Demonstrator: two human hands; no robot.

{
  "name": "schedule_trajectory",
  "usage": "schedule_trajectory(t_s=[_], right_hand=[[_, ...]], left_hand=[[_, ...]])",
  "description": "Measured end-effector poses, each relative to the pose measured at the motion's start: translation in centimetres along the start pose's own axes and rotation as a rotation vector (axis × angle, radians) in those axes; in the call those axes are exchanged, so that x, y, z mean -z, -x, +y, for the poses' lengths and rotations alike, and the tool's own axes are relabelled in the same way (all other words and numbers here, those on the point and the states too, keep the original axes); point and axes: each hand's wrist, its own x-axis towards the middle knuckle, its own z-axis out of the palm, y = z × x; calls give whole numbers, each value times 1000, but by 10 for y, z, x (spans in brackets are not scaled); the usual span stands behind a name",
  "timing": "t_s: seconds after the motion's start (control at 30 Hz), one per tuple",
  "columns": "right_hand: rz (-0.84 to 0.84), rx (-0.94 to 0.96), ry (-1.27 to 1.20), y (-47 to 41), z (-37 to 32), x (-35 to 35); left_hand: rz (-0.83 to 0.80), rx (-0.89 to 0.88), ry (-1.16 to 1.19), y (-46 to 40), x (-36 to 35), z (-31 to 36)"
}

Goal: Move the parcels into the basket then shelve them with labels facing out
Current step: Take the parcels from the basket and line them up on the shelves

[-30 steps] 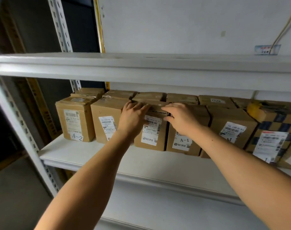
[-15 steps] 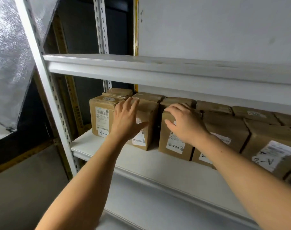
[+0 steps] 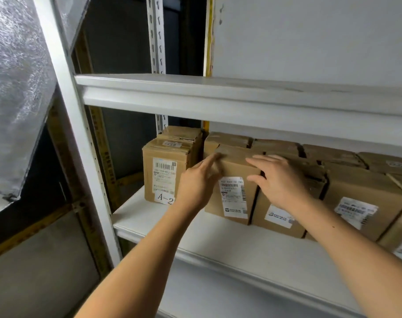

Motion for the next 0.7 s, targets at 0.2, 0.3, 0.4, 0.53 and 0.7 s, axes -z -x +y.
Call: schedule_trajectory(t_s=[0.2,0.3,0.4,0.53,0.7], right_hand=[[24,-24,-30,3,2,-4],[39,-32,-35,4,5,-8],[22,-47,-6,2,5,-9],[46,-44,-31,2,4,-12],[68,4,48,0,4,-17]], left_hand=[[124,16,26,-2,23,-19],[359,296,37,-26,55,-60],[299,550,236,-49,74,-101],[111,680,365,-68,86,-135],[-309,659,506,-101,104,-145]])
